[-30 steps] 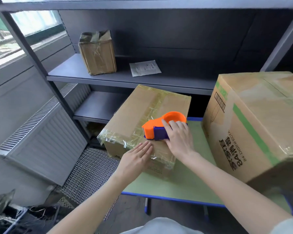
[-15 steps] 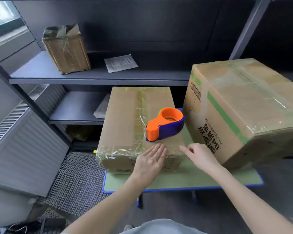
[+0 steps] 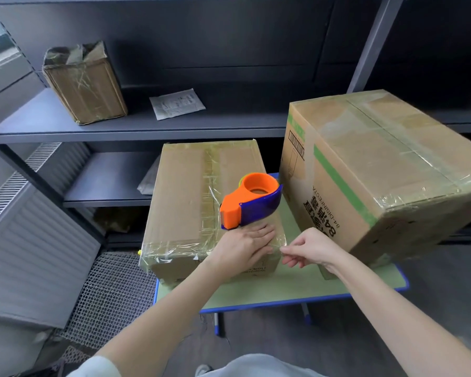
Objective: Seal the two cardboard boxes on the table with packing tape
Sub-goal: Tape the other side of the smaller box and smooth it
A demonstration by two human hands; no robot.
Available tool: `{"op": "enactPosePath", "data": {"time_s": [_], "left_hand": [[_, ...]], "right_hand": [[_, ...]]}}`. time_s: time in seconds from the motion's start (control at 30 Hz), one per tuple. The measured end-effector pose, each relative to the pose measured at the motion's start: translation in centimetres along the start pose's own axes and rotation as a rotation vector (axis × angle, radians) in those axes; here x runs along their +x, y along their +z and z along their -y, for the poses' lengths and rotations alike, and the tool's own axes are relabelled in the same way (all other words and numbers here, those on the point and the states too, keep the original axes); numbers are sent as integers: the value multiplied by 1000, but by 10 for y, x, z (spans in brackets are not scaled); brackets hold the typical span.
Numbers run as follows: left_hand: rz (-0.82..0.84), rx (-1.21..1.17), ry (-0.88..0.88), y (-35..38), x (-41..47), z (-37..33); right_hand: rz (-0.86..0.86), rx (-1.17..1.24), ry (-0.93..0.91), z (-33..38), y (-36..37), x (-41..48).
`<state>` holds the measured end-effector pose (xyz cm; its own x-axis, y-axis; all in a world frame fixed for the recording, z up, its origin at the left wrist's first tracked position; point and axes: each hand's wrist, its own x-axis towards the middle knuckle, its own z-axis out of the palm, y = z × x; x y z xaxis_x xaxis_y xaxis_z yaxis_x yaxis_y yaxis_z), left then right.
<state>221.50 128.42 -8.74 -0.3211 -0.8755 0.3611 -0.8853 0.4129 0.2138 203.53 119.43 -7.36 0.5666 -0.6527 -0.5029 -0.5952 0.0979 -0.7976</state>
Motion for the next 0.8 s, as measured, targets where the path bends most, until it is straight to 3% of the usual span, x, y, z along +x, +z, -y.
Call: {"op": "enactPosePath", "data": {"time_s": [0.23,0.47,0.67,0.8], "left_hand": [[30,-1,42,6,12,-3],[-73,75,112,18,8,-5],[-142,155,114,25,5,-8],[-164,169,49,10,-14,-7]], "right_hand": [[-2,-121,-166,-9,1,-1],[-190,-1095,-393,3,-11,2],[-157,-1201,-466,14,1,-7],[-191,-1156,-612,37,12,-11]]}}
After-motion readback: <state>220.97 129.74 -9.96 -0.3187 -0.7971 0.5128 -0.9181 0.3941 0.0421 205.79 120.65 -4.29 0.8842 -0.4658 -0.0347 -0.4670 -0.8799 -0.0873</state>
